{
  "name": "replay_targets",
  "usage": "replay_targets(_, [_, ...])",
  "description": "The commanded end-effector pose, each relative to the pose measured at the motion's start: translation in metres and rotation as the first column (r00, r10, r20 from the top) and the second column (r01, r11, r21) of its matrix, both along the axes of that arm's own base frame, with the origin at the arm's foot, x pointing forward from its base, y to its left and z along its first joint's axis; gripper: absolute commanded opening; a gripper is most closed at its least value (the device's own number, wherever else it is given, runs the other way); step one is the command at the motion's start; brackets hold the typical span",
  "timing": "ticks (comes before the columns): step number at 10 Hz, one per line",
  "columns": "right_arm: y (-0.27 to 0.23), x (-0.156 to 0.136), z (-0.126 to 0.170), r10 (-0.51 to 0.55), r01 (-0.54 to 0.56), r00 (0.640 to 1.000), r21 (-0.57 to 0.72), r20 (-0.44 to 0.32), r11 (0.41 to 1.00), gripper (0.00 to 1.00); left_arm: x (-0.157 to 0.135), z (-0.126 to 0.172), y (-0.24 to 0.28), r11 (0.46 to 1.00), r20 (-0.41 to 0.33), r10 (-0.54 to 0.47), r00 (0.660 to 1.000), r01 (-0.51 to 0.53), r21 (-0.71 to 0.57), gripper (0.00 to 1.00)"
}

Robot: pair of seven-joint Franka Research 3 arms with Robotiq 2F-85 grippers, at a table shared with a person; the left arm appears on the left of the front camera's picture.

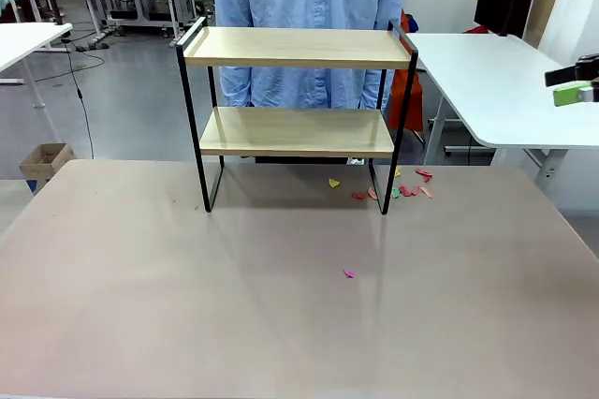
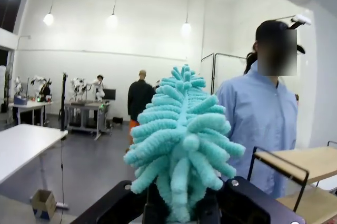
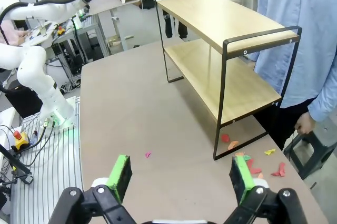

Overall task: Clean the shelf.
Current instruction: Hand the Duster back to the human.

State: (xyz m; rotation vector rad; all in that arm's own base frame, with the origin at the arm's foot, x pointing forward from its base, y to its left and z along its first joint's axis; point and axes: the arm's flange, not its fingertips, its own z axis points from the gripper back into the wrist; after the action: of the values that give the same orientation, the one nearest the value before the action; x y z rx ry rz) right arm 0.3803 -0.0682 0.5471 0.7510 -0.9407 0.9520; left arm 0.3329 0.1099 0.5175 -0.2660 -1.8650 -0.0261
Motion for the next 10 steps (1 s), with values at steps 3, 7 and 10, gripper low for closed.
replay_targets(3, [-0.001,0.000,0.003,0.005,-0.005,1.000,0.010,0.007,1.000,1.00,0.007,-0.115,-0.088,0.998,-0.108,0.059,0.992,-0.059,0.003,0.17])
replay_targets(7, [-0.001,0.000,0.003,0.005,-0.005,1.000,0.010,0.007,1.000,1.00,0.006,-0.184,-0.114,0.999,-0.209,0.024,0.978,-0.031,-0.030,0.17])
replay_targets(10, [-0.001,0.000,0.003,0.005,-0.005,1.000,0.010,0.007,1.000,1.00,0.048,-0.131,0.006,0.998,-0.271,-0.030,0.962,0.016,-0.055,0.17])
